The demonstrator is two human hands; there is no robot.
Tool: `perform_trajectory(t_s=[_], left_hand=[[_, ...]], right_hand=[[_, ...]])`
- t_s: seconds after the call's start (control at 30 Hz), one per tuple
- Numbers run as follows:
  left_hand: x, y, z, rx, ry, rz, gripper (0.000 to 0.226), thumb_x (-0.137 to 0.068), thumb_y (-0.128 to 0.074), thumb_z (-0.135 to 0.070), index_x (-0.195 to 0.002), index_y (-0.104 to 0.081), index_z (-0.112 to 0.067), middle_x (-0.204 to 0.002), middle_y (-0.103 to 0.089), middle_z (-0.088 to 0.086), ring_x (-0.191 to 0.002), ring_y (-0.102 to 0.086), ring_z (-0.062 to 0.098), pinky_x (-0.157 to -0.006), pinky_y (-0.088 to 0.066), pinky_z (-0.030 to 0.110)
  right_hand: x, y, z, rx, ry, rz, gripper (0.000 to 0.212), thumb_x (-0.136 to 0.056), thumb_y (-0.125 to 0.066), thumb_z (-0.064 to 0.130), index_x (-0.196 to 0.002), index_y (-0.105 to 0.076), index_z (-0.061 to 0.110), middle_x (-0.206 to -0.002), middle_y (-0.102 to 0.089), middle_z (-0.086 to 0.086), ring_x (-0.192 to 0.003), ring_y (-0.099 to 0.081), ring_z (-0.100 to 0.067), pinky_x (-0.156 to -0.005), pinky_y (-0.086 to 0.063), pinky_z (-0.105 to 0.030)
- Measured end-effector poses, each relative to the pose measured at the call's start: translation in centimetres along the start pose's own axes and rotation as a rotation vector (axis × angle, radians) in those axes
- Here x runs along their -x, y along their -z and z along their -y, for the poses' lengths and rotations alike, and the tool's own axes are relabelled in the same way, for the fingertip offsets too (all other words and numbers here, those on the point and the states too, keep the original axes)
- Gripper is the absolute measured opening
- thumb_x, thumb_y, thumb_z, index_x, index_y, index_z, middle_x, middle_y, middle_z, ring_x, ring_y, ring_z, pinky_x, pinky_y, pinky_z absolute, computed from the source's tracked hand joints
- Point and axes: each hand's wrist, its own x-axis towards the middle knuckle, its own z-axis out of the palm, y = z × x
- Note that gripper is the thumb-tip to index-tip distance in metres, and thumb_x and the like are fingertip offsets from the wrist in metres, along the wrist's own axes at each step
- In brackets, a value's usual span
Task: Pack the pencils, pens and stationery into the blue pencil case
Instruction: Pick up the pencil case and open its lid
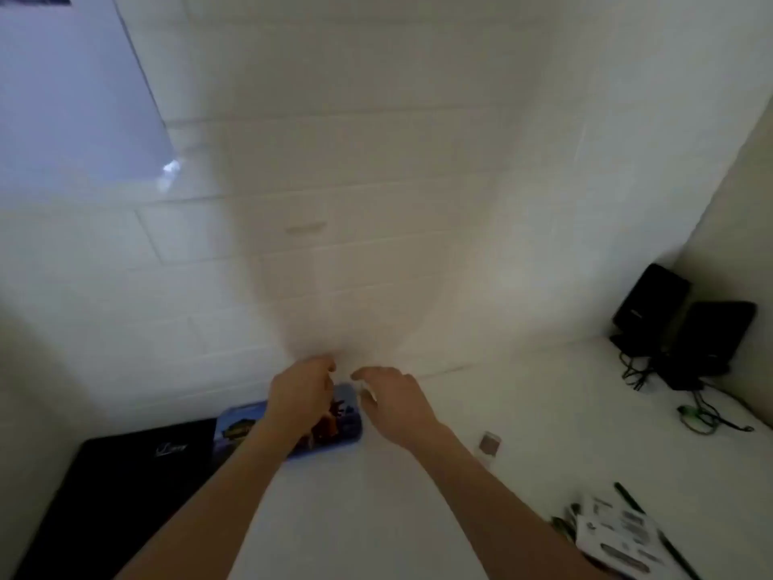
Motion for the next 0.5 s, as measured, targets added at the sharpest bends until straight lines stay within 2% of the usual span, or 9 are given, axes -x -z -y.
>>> perform_trajectory(t_s=[0.07, 0.13, 0.2, 0.27, 0.33, 0.4, 0.5], left_hand=[[0.5, -2.3, 2.2, 0.065, -0.035, -0.052, 0.022, -0.094, -0.042, -0.017, -0.102, -0.062, -0.014, -0.102, -0.067, 0.009, -0.095, -0.061, 0.029, -0.073, -0.046, 0.034], [1.2, -4.8, 4.0, 0.092, -0.086, -0.124, 0.024, -0.091, -0.044, -0.017, -0.098, -0.066, -0.011, -0.1, -0.067, 0.01, -0.095, -0.06, 0.031, -0.077, -0.048, 0.035], [2.2, -7.2, 5.1, 0.129, -0.141, -0.198, 0.035, -0.089, -0.043, -0.023, -0.109, -0.067, -0.008, -0.107, -0.067, 0.01, -0.101, -0.058, 0.031, -0.088, -0.047, 0.036], [3.0, -8.0, 5.1, 0.106, -0.178, -0.289, 0.044, -0.09, -0.037, -0.029, -0.116, -0.065, -0.007, -0.113, -0.065, 0.011, -0.105, -0.056, 0.031, -0.093, -0.044, 0.038], [3.6, -8.3, 5.1, 0.103, -0.184, -0.277, 0.039, -0.093, -0.041, -0.025, -0.12, -0.062, -0.007, -0.119, -0.063, 0.011, -0.11, -0.054, 0.031, -0.097, -0.04, 0.038], [5.5, -8.2, 4.5, 0.116, -0.206, -0.273, 0.034, -0.094, -0.045, -0.021, -0.122, -0.06, -0.008, -0.123, -0.061, 0.011, -0.114, -0.052, 0.031, -0.1, -0.037, 0.038], [10.2, -7.8, 2.9, 0.166, -0.266, -0.258, 0.037, -0.096, -0.044, -0.025, -0.127, -0.057, -0.009, -0.129, -0.058, 0.01, -0.119, -0.049, 0.029, -0.104, -0.033, 0.035]], right_hand=[[-0.1, -3.3, 0.1, -0.038, 0.051, -0.003, 0.04, -0.093, -0.044, 0.026, -0.132, -0.048, 0.018, -0.134, -0.055, -0.006, -0.123, -0.049, -0.025, -0.096, -0.041, -0.039], [0.2, -6.2, 0.1, -0.078, 0.066, -0.02, 0.049, -0.095, -0.042, 0.036, -0.141, -0.04, 0.019, -0.146, -0.044, -0.004, -0.137, -0.036, -0.021, -0.106, -0.037, -0.038], [0.6, -8.7, -0.2, -0.097, 0.093, -0.108, 0.057, -0.093, -0.034, 0.045, -0.142, -0.038, 0.015, -0.15, -0.038, -0.003, -0.141, -0.029, -0.019, -0.111, -0.032, -0.035], [0.8, -9.6, -0.5, -0.057, 0.122, -0.183, 0.067, -0.087, -0.03, 0.052, -0.139, -0.042, 0.012, -0.145, -0.044, -0.006, -0.137, -0.036, -0.022, -0.109, -0.035, -0.034], [1.7, -9.8, -0.7, -0.025, 0.158, -0.239, 0.067, -0.083, -0.044, 0.054, -0.136, -0.046, 0.012, -0.139, -0.049, -0.007, -0.129, -0.044, -0.022, -0.105, -0.04, -0.035], [3.8, -9.7, -0.5, -0.003, 0.174, -0.247, 0.07, -0.08, -0.056, 0.055, -0.136, -0.045, 0.015, -0.138, -0.049, -0.003, -0.127, -0.045, -0.018, -0.105, -0.039, -0.033], [8.6, -8.9, 0.2, 0.042, 0.174, -0.248, 0.069, -0.079, -0.058, 0.058, -0.136, -0.044, 0.02, -0.138, -0.048, 0.002, -0.127, -0.043, -0.015, -0.106, -0.037, -0.03]])
